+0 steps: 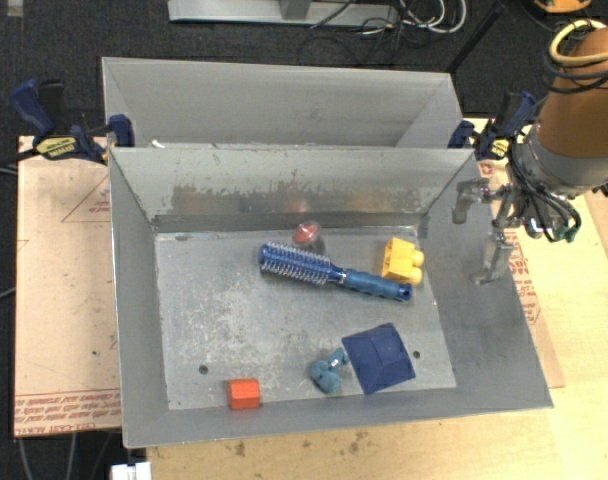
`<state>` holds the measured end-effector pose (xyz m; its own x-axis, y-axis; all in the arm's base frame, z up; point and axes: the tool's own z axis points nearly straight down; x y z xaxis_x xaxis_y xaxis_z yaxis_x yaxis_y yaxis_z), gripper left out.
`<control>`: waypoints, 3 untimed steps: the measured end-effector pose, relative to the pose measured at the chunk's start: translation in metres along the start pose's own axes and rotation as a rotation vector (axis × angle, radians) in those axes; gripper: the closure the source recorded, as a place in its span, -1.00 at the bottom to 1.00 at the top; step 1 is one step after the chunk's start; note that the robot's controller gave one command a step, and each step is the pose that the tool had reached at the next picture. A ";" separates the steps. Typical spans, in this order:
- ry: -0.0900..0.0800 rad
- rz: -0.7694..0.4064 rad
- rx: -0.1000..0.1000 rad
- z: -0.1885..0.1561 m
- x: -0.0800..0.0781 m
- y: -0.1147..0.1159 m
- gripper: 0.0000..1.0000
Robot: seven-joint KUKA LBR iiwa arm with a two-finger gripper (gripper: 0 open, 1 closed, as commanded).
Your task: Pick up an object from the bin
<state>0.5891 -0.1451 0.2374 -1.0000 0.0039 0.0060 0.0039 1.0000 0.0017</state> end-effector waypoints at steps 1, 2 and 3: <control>-0.001 -0.173 -0.002 0.172 -0.022 0.119 -1.00; -0.013 -0.245 0.000 0.136 -0.040 0.169 -1.00; -0.011 -0.245 0.001 0.134 -0.046 0.183 -1.00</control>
Offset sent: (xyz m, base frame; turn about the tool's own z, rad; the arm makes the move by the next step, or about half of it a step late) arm 0.0227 0.1145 -0.1674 -0.1672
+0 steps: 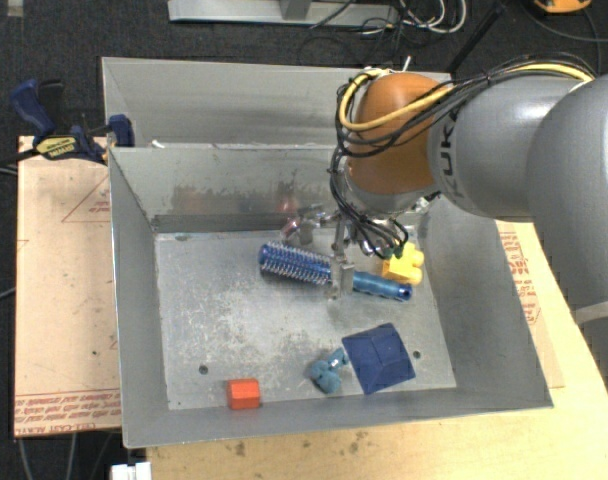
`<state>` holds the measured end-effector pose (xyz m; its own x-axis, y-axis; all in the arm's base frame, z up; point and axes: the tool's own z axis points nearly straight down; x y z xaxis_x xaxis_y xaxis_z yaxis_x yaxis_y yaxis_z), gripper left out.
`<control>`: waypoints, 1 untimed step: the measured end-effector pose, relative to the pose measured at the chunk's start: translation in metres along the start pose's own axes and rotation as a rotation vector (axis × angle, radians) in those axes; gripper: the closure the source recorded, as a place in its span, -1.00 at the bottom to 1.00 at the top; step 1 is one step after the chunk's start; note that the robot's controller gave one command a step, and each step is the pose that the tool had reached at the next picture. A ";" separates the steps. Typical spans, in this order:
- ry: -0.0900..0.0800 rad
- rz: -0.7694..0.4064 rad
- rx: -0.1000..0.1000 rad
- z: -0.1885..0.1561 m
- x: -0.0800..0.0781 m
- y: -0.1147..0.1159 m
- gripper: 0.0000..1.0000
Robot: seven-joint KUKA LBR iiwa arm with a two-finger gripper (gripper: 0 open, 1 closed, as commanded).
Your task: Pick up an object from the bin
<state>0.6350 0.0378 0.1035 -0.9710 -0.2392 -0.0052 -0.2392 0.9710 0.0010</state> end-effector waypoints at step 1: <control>0.017 0.071 0.000 0.034 0.003 0.006 -1.00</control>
Offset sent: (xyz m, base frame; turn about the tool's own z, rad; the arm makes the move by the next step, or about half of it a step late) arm -0.0024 0.0052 -0.0335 0.0734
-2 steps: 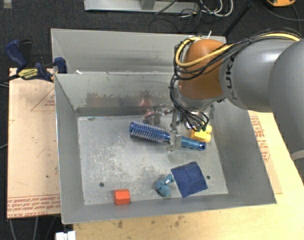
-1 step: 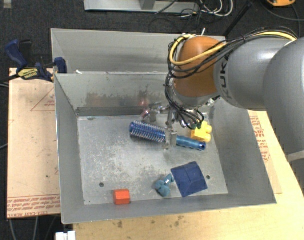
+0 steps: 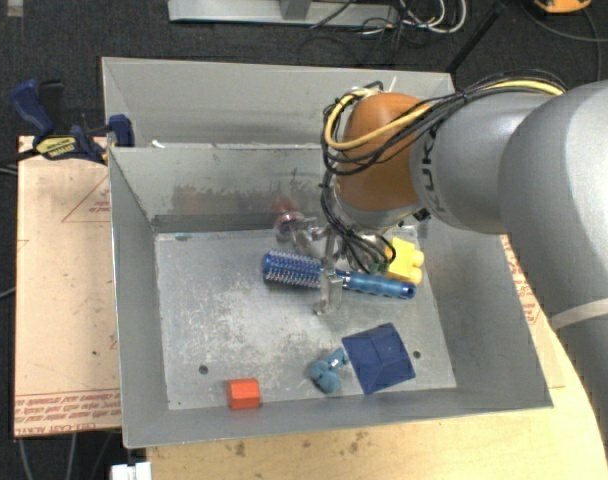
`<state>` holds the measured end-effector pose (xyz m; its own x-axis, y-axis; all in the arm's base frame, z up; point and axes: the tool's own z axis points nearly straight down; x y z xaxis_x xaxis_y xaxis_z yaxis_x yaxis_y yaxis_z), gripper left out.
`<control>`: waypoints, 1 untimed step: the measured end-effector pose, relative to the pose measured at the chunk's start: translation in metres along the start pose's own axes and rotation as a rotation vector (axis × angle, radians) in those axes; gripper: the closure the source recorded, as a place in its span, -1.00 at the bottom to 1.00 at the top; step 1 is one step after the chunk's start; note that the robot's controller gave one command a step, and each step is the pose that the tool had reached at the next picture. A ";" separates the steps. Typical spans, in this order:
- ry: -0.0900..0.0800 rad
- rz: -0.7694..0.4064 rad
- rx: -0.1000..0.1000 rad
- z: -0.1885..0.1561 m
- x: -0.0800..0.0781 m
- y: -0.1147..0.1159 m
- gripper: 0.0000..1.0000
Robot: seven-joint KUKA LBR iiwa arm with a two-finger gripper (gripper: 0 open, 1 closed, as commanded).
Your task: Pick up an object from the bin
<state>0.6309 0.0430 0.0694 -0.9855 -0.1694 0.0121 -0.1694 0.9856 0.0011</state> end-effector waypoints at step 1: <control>0.004 -0.001 0.000 0.000 0.001 0.000 -1.00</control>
Offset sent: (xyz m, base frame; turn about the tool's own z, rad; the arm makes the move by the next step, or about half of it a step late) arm 0.0000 0.0000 0.0000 0.0000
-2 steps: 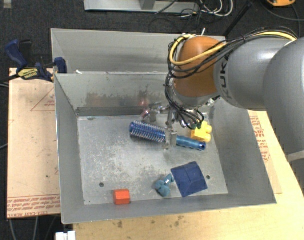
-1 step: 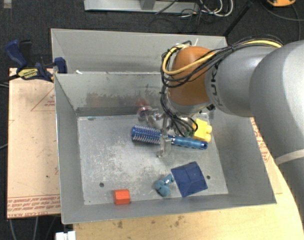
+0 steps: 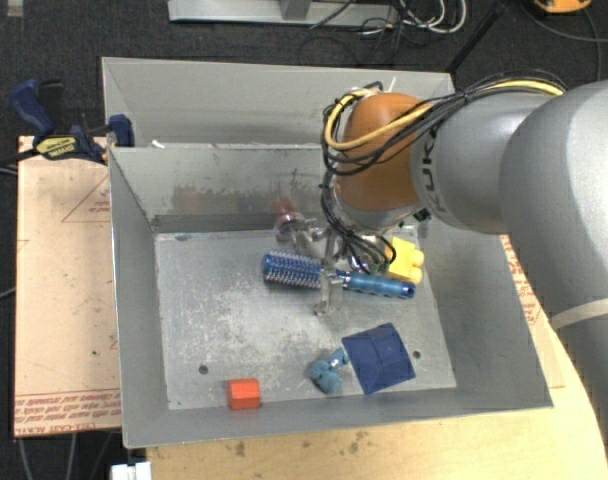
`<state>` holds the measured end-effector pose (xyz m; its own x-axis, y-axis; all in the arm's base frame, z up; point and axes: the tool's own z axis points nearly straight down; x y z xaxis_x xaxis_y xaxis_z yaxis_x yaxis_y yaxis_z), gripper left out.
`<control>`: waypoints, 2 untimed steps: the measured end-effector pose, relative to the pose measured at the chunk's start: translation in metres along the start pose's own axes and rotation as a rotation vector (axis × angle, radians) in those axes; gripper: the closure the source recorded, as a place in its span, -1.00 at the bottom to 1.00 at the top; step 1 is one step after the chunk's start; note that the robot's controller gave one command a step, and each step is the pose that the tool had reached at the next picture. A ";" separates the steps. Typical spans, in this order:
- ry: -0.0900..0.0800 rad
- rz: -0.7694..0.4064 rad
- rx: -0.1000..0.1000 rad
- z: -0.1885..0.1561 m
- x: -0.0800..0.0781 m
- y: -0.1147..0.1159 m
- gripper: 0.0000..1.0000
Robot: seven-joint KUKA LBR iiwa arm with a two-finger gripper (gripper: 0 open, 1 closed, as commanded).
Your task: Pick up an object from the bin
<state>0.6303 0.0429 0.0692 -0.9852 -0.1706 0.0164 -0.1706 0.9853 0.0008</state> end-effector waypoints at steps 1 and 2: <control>-0.006 0.000 -0.001 0.000 -0.001 0.001 1.00; -0.027 -0.001 0.001 -0.094 -0.002 0.002 1.00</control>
Offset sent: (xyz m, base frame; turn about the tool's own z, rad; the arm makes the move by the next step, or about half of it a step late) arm 0.0000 0.0000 0.0000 0.0000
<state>0.6335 0.0450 0.1635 -0.9850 -0.1720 -0.0103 -0.1720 0.9851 -0.0006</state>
